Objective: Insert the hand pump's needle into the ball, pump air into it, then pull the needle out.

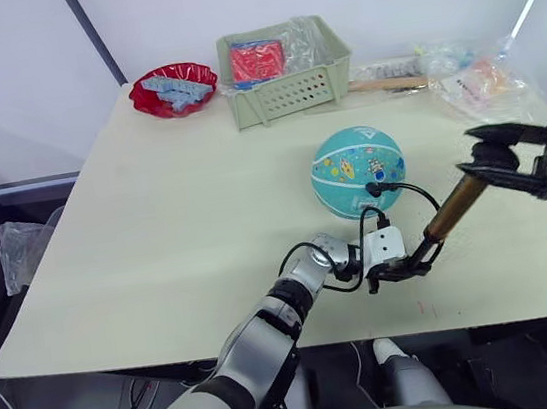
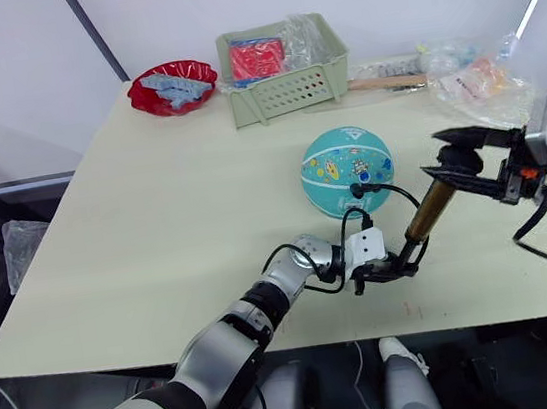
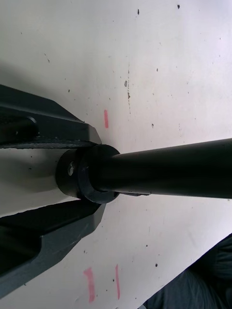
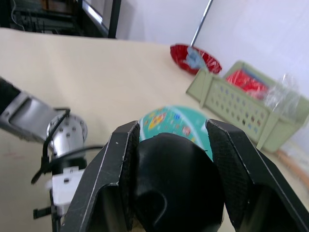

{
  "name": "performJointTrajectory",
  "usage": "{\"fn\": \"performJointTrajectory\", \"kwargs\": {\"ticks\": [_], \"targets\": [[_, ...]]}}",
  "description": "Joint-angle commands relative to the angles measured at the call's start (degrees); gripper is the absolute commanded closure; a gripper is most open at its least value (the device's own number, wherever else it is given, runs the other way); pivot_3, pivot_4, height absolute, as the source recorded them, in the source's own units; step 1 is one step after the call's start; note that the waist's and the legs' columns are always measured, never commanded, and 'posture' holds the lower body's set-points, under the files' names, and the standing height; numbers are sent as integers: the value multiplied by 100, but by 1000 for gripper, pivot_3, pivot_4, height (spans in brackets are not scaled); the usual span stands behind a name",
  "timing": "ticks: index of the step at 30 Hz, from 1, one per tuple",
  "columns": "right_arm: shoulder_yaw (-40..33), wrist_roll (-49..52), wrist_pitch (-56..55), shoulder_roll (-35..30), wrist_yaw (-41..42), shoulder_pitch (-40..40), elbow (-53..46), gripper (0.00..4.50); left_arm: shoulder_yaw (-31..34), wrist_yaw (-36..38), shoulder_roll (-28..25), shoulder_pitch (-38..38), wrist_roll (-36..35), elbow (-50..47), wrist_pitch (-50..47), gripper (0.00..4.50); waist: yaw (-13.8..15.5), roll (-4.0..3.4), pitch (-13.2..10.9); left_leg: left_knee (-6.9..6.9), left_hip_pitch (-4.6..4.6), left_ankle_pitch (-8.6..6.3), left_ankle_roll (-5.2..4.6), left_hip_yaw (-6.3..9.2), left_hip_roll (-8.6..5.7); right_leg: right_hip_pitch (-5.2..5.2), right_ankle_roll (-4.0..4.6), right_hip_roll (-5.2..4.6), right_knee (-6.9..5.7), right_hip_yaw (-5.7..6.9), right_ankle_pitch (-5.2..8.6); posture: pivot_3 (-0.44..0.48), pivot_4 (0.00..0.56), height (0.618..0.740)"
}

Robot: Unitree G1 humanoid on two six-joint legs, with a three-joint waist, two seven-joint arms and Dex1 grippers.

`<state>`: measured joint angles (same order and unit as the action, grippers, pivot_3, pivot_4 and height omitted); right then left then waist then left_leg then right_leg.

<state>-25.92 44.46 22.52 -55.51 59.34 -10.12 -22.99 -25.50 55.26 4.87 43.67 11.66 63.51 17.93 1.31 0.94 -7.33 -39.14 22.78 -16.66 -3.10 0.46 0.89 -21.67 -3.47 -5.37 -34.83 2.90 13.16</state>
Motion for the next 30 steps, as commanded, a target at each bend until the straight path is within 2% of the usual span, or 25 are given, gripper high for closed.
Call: {"fn": "performJointTrajectory", "kwargs": {"ticks": [1, 8, 11, 18, 23, 26, 30], "targets": [[-636, 365, 87, -261, -151, -399, -213, 2816, -393, -66, -381, -355, 626, 724, -472, 3475, -2, 0, 0, 0, 0, 0, 0, 0, 0, 0, 0, 0, 0, 0, 0, 0, 150, 738], [-736, 526, 452, -414, -207, -562, -314, 2816, -396, -54, -367, -331, 628, 739, -472, 3475, -4, -7, -13, -1, 4, 0, 0, -3, -1, -1, -1, -26, 0, -2, 0, 0, 150, 738], [-381, 4, 456, -340, -103, 64, -435, 2816, -401, -53, -346, -335, 630, 737, -473, 3475, 2, -2, -10, -1, 6, 0, 0, -2, -1, -1, -1, -24, 0, -1, 0, 0, 150, 738], [426, -466, 114, 312, -289, 683, -605, 2816, -385, -88, -354, -348, 622, 724, -484, 3475, -22, 46, 32, -2, -5, 0, 0, 5, 4, 4, 0, -21, -2, 2, 0, 0, 150, 738], [729, -759, -193, 647, -296, 919, -465, 2816, -383, -91, -355, -369, 621, 712, -491, 3475, -36, 61, 47, -2, -7, 0, 0, 5, 6, 6, 0, -18, -1, 1, 0, 0, 150, 738], [1354, -1426, -756, 997, -203, 1423, -80, 2816, -376, -96, -350, -391, 611, 697, -501, 3475, -32, 105, 83, 2, -8, 0, 0, 10, 9, 6, 1, -10, -1, 5, 1, 0, 150, 738], [1862, -2092, -1449, 1341, -177, 1680, 474, 2816, -365, -101, -344, -399, 610, 681, -517, 3475, -39, 116, 119, 5, -17, -1, 1, 12, 14, 11, 2, 5, -2, 7, 2, 0, 150, 738]]}}
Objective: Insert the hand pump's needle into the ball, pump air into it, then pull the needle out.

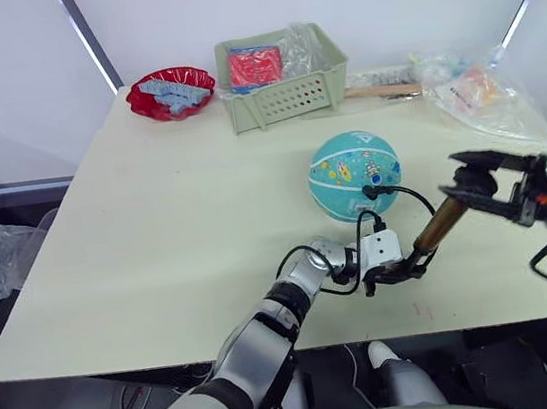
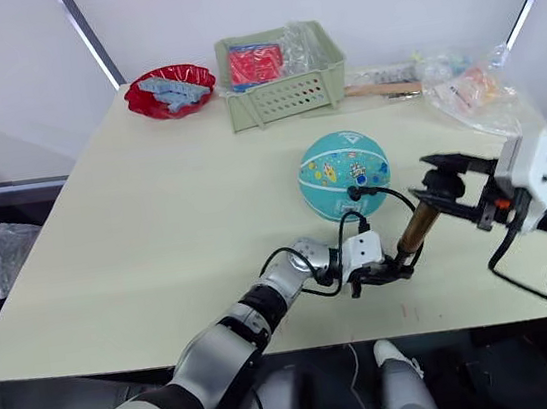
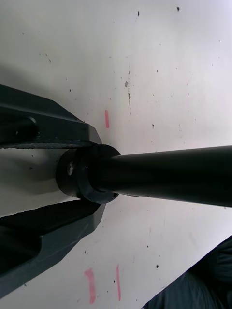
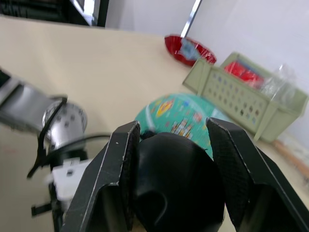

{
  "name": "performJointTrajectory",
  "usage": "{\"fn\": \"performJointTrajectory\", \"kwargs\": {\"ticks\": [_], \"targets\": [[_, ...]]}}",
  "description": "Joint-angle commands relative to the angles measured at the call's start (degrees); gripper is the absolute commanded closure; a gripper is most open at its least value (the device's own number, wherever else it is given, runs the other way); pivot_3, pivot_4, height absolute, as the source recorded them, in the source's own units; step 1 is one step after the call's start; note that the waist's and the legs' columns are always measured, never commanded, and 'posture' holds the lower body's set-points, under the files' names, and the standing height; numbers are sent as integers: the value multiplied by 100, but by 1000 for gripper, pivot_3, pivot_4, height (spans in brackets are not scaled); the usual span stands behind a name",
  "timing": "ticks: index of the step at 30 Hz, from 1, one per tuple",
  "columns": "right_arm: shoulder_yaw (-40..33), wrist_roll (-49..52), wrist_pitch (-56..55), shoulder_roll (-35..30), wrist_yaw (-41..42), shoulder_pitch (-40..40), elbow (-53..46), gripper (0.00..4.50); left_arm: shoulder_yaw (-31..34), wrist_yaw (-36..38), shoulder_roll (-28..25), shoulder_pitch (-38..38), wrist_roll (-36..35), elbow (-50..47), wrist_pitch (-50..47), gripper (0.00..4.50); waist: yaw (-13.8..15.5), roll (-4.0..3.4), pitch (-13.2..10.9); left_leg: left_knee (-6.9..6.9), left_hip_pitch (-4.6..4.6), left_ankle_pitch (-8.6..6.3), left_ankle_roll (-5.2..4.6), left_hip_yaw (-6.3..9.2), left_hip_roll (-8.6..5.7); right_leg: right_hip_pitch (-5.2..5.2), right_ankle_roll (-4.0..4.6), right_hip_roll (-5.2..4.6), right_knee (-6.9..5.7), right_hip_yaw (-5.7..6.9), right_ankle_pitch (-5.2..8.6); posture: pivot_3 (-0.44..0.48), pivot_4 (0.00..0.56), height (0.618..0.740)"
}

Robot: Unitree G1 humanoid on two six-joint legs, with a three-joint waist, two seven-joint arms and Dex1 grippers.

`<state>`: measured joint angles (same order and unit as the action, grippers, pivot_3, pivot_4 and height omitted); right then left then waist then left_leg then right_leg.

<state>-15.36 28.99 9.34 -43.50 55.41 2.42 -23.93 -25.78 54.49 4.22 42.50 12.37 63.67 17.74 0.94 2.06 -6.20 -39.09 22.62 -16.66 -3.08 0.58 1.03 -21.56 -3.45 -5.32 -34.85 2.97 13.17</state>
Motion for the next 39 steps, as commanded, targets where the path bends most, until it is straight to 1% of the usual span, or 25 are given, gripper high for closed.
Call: {"fn": "performJointTrajectory", "kwargs": {"ticks": [1, 5, 9, 14, 17, 18, 19, 23, 26, 29, 32, 36, 39], "targets": [[900, -648, -275, 208, 227, 449, 689, 2816, -333, -23, -279, -282, 538, 662, -502, 3475, -2, 2, 6, 0, -3, 0, 0, 0, 0, 3, 0, 6, -1, 0, 0, 0, 150, 738], [1197, -949, -629, 423, 164, 483, 1035, 2816, -326, -19, -286, -276, 537, 654, -508, 3475, -1, 11, 14, 0, -11, 0, 0, 2, 2, 5, 2, 10, -1, -6, 1, 0, 150, 738], [1339, -1071, -804, 558, 128, 509, 1147, 2816, -320, -17, -290, -267, 537, 654, -506, 3475, 1, 6, 15, 0, -10, 0, 0, 2, 4, 5, 3, 9, 0, -7, 1, 0, 150, 738], [1131, -773, -693, 558, 125, 436, 939, 2816, -316, -13, -287, -264, 536, 657, -502, 3475, 3, 1, 13, 1, -10, 0, 1, 4, 4, 5, 4, -3, 0, -6, 1, 0, 150, 738], [821, -435, -501, 394, 142, 282, 667, 2816, -316, -9, -284, -267, 537, 661, -504, 3475, 3, -2, 10, 1, -9, 0, 1, 3, 4, 4, 4, -9, 0, -6, 1, 0, 150, 738], [615, -210, -432, 297, 162, 156, 509, 2816, -318, -7, -282, -270, 538, 663, -504, 3475, 3, -7, 7, 1, -8, 0, 1, 2, 4, 4, 4, -10, 0, -6, 1, 0, 150, 738], [427, 20, -347, 211, 166, 40, 364, 2816, -320, -5, -279, -272, 540, 665, -505, 3475, 4, -39, -14, 2, -8, 0, 1, 2, 2, 4, 3, -13, 1, -6, 1, 0, 150, 738], [-110, 622, 74, -124, 148, -245, 16, 2816, -322, 4, -267, -281, 549, 671, -501, 3475, 41, -100, -63, 1, 13, 0, 0, 0, -8, -10, 2, -19, 1, -2, 0, 0, 150, 738], [-565, 1047, 378, -398, 148, -495, -122, 2816, -333, 9, -264, -287, 550, 674, -495, 3475, 57, -104, -73, 1, 16, 0, 0, 0, -14, -11, 1, 1, 2, -1, 0, 0, 150, 738], [-919, 1403, 697, -620, 114, -709, -221, 2817, -342, 6, -262, -295, 552, 676, -487, 3475, 65, -104, -88, 0, 16, 0, -1, -3, -16, -11, 1, 0, 2, -3, 0, 0, 150, 738], [-1135, 1621, 912, -761, 105, -857, -270, 2817, -346, 5, -260, -297, 555, 680, -482, 3475, 66, -106, -94, -2, 16, 0, -1, -2, -15, -11, 1, 0, 2, -4, 0, 0, 150, 738], [-1573, 2046, 1282, -1154, 36, -1347, -230, 2817, -355, 6, -261, -294, 565, 693, -469, 3475, 64, -111, -100, -3, 16, 0, -1, -4, -16, -11, 0, -1, 1, -6, 0, 0, 150, 738], [-1760, 2213, 1488, -1359, 14, -1599, -160, 2818, -358, 3, -258, -289, 569, 700, -464, 3475, 65, -116, -111, -5, 16, 1, -1, -6, -17, -11, -1, -4, 1, -8, -1, 0, 150, 738]]}}
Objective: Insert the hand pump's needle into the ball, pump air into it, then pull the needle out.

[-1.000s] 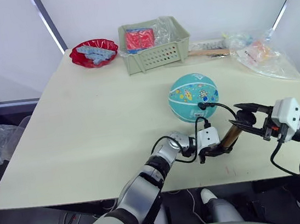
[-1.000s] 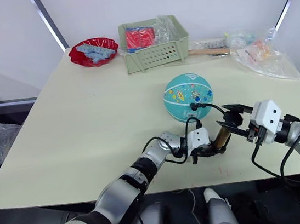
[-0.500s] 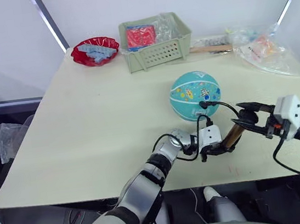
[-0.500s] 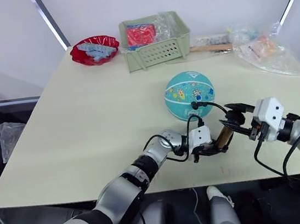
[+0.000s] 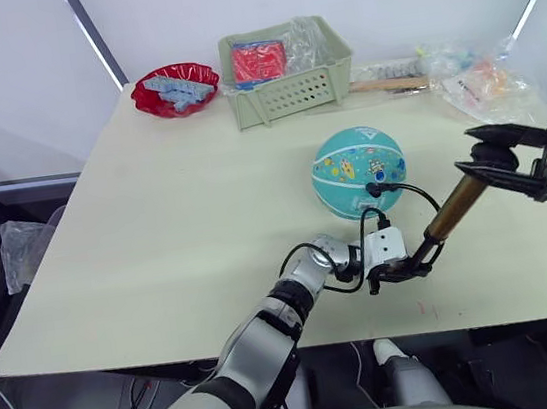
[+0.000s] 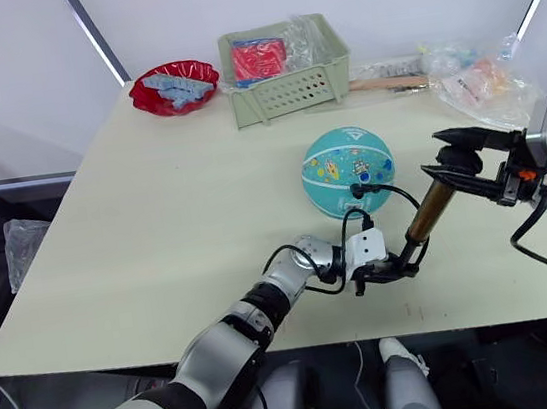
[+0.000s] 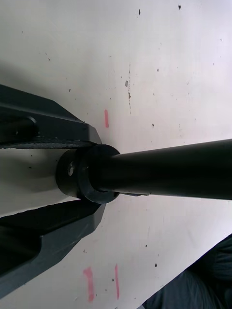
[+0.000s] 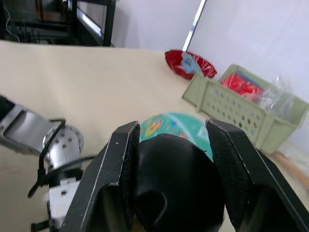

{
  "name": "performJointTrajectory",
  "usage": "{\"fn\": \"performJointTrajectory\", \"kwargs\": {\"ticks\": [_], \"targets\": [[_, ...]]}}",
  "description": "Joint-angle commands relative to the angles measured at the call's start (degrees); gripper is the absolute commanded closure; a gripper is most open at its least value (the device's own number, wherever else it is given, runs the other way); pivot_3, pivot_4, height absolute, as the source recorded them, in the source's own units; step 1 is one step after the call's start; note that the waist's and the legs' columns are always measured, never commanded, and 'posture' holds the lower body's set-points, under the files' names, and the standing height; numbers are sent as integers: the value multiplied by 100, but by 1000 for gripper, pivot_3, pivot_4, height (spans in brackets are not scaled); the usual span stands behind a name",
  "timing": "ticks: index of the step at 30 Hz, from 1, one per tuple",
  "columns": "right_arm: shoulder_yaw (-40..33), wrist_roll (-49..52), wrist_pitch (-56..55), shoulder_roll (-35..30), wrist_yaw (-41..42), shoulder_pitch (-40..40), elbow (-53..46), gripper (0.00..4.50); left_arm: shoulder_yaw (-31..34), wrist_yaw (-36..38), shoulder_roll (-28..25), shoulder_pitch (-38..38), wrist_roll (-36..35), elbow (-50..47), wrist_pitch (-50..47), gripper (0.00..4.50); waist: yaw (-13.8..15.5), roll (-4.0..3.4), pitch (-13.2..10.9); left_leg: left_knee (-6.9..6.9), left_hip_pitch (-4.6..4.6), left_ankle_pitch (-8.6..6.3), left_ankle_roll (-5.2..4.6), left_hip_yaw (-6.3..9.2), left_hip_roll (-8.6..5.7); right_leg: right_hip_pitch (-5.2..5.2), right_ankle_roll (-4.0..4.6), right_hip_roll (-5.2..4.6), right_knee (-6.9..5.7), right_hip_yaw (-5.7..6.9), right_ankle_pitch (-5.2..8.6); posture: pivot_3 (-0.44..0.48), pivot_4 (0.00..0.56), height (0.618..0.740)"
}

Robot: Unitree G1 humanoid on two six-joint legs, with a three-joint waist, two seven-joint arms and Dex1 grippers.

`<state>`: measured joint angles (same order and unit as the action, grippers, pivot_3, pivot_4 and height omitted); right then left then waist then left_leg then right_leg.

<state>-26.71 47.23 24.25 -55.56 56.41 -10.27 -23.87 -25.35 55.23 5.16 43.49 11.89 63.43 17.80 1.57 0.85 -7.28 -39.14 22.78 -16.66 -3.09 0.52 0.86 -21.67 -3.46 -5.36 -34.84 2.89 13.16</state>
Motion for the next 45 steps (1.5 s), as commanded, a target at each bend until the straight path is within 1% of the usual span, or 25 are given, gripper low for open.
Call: {"fn": "performJointTrajectory", "kwargs": {"ticks": [1, 7, 10, 13, 18, 23, 27, 30, 34, 40, 42, 45], "targets": [[-662, 438, 67, -201, -100, -387, -166, 2818, -401, -69, -354, -390, 617, 724, -466, 3475, 3, 9, -5, 0, 0, 0, 0, 3, 0, 1, 0, 0, 0, 3, 0, 0, 150, 738], [-685, 560, 323, -238, -174, -474, -233, 2819, -401, -68, -358, -394, 618, 727, -459, 3475, 3, 5, -9, 0, 4, 0, 0, 0, 0, -1, 0, -23, 0, 0, 0, 0, 150, 738], [-549, 396, 377, -162, -74, -145, -316, 2819, -401, -73, -354, -395, 618, 730, -460, 3475, 3, 5, -9, 0, 5, 0, 0, 0, 0, 0, 0, -23, 0, 0, 0, 0, 150, 738], [-228, -19, 206, -46, 72, 289, -376, 2819, -397, -83, -353, -400, 613, 731, -463, 3475, 4, 16, -1, 0, 3, 0, 0, 3, 1, 0, 0, -20, 0, 3, 0, 0, 150, 738], [436, -726, -402, 345, 250, 902, -267, 2819, -392, -117, -356, -412, 614, 727, -472, 3475, -12, 71, 47, 0, -7, 0, 0, 5, 3, 6, 0, -12, -1, 3, 0, 0, 150, 738], [1000, -1218, -910, 782, 265, 1273, -101, 2819, -384, -130, -366, -420, 621, 720, -476, 3475, -28, 100, 72, -1, -14, 0, 0, 6, 10, 11, 0, -11, -1, 1, 1, 0, 150, 738], [1430, -1669, -1358, 1081, 285, 1457, 183, 2819, -381, -118, -376, -415, 625, 712, -473, 3475, -34, 115, 87, 0, -15, 0, 0, 6, 11, 11, 1, -7, 0, 1, 1, 0, 150, 738], [1828, -2230, -1912, 1249, 380, 1613, 596, 2819, -378, -108, -383, -395, 629, 711, -473, 3475, -42, 119, 94, 0, -16, 0, 0, 6, 12, 11, 1, -3, -1, 1, 1, 0, 150, 738], [2144, -2593, -2362, 1344, 413, 1719, 941, 2819, -371, -97, -388, -387, 635, 708, -471, 3475, -47, 120, 105, 0, -18, 0, 0, 6, 13, 12, 1, 14, -1, 0, 1, 0, 150, 738], [2425, -2767, -2706, 1671, 284, 1742, 1332, 2819, -356, -90, -394, -392, 624, 705, -481, 3475, -46, 116, 113, 2, -18, -1, 1, 7, 15, 11, 3, 13, -1, 0, 2, 0, 150, 738], [2347, -2608, -2658, 1787, 214, 1740, 1300, 2819, -353, -86, -399, -392, 622, 702, -482, 3475, -46, 119, 115, 4, -18, -1, 1, 8, 15, 11, 3, 11, -1, 0, 2, 0, 150, 738], [2141, -2409, -2514, 1731, 189, 1698, 1118, 2819, -353, -86, -403, -393, 624, 703, -480, 3475, -47, 116, 114, 4, -18, -1, 1, 10, 19, 11, 4, 1, -1, 1, 2, 0, 150, 738]]}}
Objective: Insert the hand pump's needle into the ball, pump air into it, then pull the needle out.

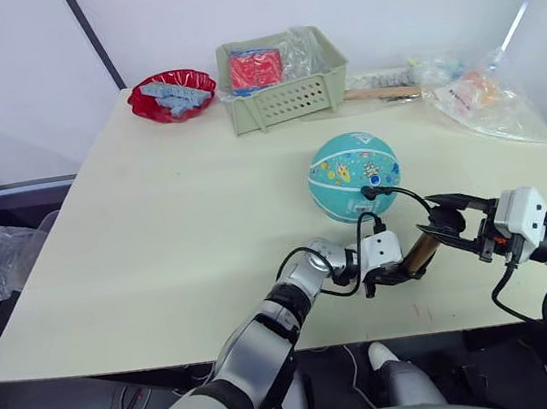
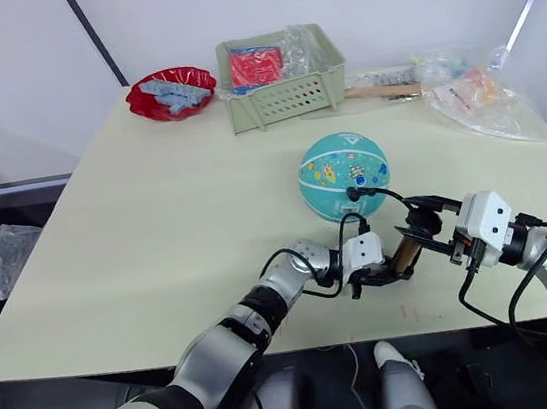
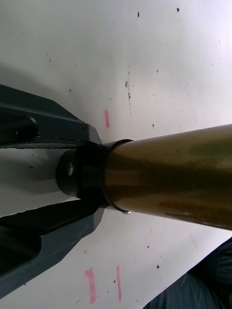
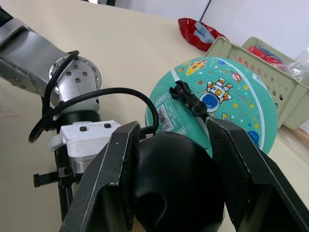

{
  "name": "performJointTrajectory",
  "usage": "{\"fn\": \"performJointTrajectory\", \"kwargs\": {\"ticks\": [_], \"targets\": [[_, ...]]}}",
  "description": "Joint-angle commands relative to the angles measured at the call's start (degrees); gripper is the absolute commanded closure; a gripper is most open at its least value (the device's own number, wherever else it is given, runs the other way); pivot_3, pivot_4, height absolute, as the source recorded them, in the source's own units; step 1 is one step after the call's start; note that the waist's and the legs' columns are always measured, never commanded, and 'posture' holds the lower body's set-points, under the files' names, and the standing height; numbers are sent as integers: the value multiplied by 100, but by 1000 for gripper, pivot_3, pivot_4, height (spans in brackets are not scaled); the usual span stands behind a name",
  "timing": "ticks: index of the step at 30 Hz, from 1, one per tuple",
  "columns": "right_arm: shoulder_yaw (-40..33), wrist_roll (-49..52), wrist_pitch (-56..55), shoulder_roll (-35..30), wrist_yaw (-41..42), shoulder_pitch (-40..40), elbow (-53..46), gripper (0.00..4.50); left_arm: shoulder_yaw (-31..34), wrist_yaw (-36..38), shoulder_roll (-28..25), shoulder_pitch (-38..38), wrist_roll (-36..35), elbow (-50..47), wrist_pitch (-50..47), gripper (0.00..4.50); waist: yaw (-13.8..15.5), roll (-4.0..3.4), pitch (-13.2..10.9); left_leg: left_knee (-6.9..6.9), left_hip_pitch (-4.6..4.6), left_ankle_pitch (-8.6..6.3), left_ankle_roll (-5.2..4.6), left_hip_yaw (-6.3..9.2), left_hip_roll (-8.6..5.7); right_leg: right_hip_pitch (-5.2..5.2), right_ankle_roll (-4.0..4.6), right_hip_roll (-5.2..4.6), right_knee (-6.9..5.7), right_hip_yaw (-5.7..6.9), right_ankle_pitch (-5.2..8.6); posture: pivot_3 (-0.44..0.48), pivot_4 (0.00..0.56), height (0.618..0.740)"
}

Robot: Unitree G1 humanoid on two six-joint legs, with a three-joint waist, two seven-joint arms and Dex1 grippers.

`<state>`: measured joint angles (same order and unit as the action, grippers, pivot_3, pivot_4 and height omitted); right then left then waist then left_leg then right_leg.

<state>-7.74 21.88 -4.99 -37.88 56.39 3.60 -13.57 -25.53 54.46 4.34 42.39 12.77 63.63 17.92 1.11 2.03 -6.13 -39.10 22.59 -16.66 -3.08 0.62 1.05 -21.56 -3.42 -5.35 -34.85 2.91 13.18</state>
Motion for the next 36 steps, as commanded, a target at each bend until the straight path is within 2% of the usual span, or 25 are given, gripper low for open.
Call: {"fn": "performJointTrajectory", "kwargs": {"ticks": [1, 12, 26, 31, 36], "targets": [[167, 186, 456, -79, 179, 299, 17, 2819, -337, -7, -324, -287, 538, 681, -489, 3475, -1, -3, -1, 0, 0, 0, 0, 0, 0, 0, 0, -2, 0, 0, 0, 0, 150, 738], [-1085, 1458, 1489, -854, 125, -195, -991, 2819, -358, 20, -311, -336, 548, 674, -479, 3475, 84, -95, -73, 1, 17, 0, 0, -3, -12, -9, -1, 4, 2, 8, 0, 0, 150, 738], [-2349, 2700, 2778, -1854, 23, -1336, -1217, 2820, -371, 52, -317, -313, 548, 695, -473, 3475, 95, -105, -106, 0, 17, 0, -1, -7, -10, -11, -1, 11, 2, 2, 0, 0, 150, 738], [-2518, 2811, 3058, -2138, 31, -1610, -1227, 2820, -374, 40, -319, -308, 557, 695, -466, 3475, 96, -105, -114, -4, 17, 1, -1, -11, -9, -12, -2, 12, 0, -4, -1, 0, 150, 738], [-2524, 2815, 3166, -2160, 54, -1634, -1232, 2820, -377, 37, -327, -306, 560, 693, -465, 3475, 94, -104, -115, -4, 17, 1, -1, -15, -8, -12, -2, -10, 1, -8, -1, 0, 150, 738]]}}
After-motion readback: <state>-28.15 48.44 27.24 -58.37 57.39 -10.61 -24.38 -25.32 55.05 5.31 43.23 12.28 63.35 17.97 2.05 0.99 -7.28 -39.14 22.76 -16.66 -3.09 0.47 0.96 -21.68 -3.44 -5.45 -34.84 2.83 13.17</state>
